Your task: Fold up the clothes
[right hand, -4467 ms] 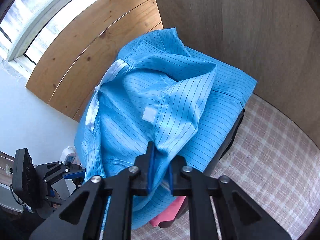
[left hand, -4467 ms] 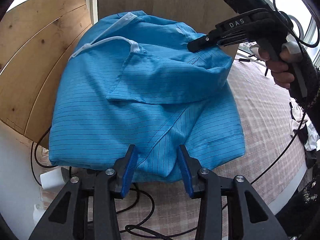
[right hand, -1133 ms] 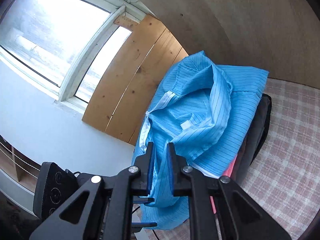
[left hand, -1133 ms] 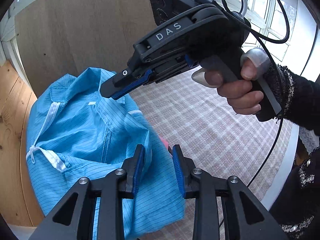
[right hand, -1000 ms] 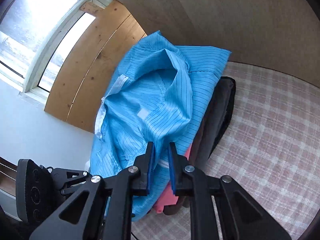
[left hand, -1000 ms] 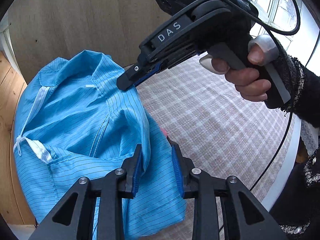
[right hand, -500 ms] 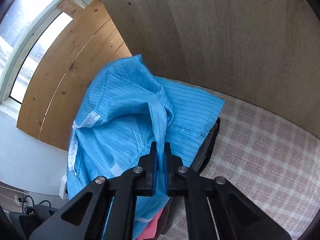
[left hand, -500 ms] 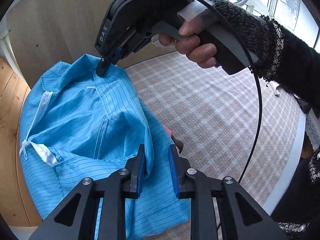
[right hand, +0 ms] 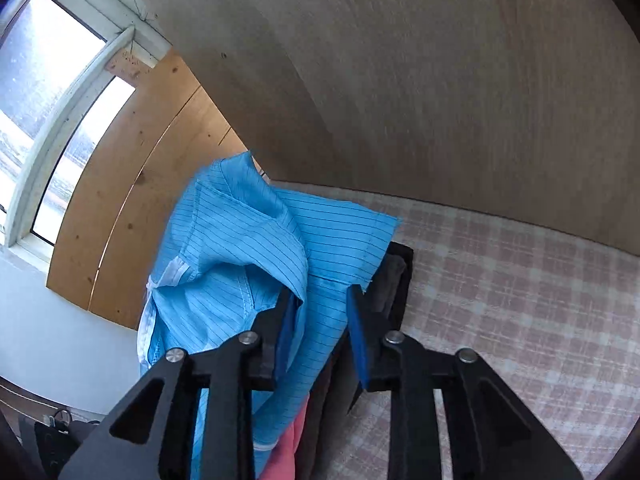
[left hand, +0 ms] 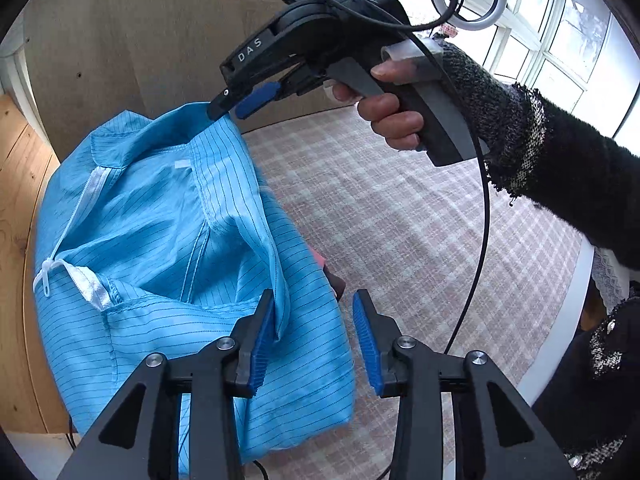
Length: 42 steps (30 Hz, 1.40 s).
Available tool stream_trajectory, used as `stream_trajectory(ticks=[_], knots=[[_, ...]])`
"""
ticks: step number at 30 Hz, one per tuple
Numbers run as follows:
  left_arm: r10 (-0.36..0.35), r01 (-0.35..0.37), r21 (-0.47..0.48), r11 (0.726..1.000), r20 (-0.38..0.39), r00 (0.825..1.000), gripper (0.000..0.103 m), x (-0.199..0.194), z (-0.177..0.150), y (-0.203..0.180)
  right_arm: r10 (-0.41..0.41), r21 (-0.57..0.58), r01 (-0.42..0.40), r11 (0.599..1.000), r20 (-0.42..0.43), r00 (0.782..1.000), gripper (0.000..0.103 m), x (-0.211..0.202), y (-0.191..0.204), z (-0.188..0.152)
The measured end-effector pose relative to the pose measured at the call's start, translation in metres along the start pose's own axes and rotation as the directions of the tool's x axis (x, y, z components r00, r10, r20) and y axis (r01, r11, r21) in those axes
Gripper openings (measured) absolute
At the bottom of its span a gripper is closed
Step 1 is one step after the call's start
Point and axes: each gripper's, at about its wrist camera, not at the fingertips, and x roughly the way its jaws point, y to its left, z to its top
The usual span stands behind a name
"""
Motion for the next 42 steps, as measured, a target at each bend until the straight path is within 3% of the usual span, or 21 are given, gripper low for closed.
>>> stream_trajectory(ticks=[1,5,9,12,14,15,16,19,22,26,28,31,34,38,42], knots=[[0.0,0.001,-0.024,1.0,0.02,1.0,0.038,-0.012,-0.004,0.0,-0.039,-0.041,0.041,0.998,0.045,0.998,0.038,-0.015,0.009,-0.003],[0.05,-0.026,-0.233,0.972,0.099,0.994,0.066,-0.064,-0.04,0.019,-0.067,-0.256,0.109,0.96,0.17,0.983,0.04,-0.061,0.06,-0.03],[0.088,-0.017,-0.432,0.901,0.143,0.986,0.067,-0.087,-0.081,0.037,-0.051,-0.448,0.127,0.885,0.177,0.983,0.044,-0.054,0.117,-0.07],[0.137,-0.053,-0.479,0.876,0.142,0.98,0.067,-0.098,-0.104,0.038,-0.122,-0.557,0.171,0.813,0.124,0.985,0.044,-0.019,0.147,-0.096],[0.142,-0.051,-0.5,0.865,0.144,0.979,0.067,-0.104,-0.12,0.038,-0.262,-0.634,0.302,0.713,0.158,0.952,0.044,0.003,0.151,-0.111],[0.144,-0.052,-0.506,0.861,0.145,0.979,0.067,-0.106,-0.126,0.038,-0.32,-0.632,0.354,0.689,0.173,0.932,0.044,0.005,0.146,-0.114],[0.151,-0.055,-0.512,0.857,0.148,0.977,0.067,-0.107,-0.131,0.036,-0.314,-0.608,0.346,0.714,0.162,0.935,0.044,-0.001,0.14,-0.113],[0.16,-0.05,-0.528,0.848,0.164,0.973,0.067,-0.109,-0.143,0.034,-0.177,-0.449,0.235,0.862,0.166,0.97,0.044,-0.055,0.127,-0.109],[0.143,-0.019,-0.54,0.842,0.189,0.971,0.067,-0.105,-0.148,0.034,-0.088,-0.347,0.165,0.923,0.225,0.97,0.052,-0.099,0.125,-0.129],[0.188,-0.049,-0.563,0.825,0.192,0.963,0.067,-0.099,-0.147,0.03,-0.114,-0.249,0.186,0.95,0.277,0.954,0.052,-0.121,0.121,-0.181],[0.196,-0.048,-0.587,0.808,0.191,0.962,0.071,-0.096,-0.146,0.028,-0.183,-0.205,0.247,0.947,0.287,0.94,0.052,-0.126,0.12,-0.21],[0.179,-0.039,-0.587,0.809,0.182,0.967,0.074,-0.086,-0.141,0.019,-0.295,-0.231,0.345,0.91,0.227,0.928,0.057,-0.118,0.122,-0.24],[0.173,-0.061,-0.571,0.819,0.145,0.974,0.075,-0.074,-0.133,0.01,-0.4,-0.213,0.445,0.87,0.225,0.889,0.06,-0.122,0.121,-0.257],[0.164,-0.084,-0.552,0.83,0.096,0.982,0.075,-0.065,-0.124,-0.005,-0.363,-0.121,0.39,0.913,0.2,0.91,0.065,-0.137,0.109,-0.263],[0.189,-0.117,-0.545,0.83,0.077,0.979,0.075,-0.07,-0.121,-0.025,-0.374,-0.075,0.395,0.915,0.201,0.905,0.065,-0.156,0.099,-0.274]])
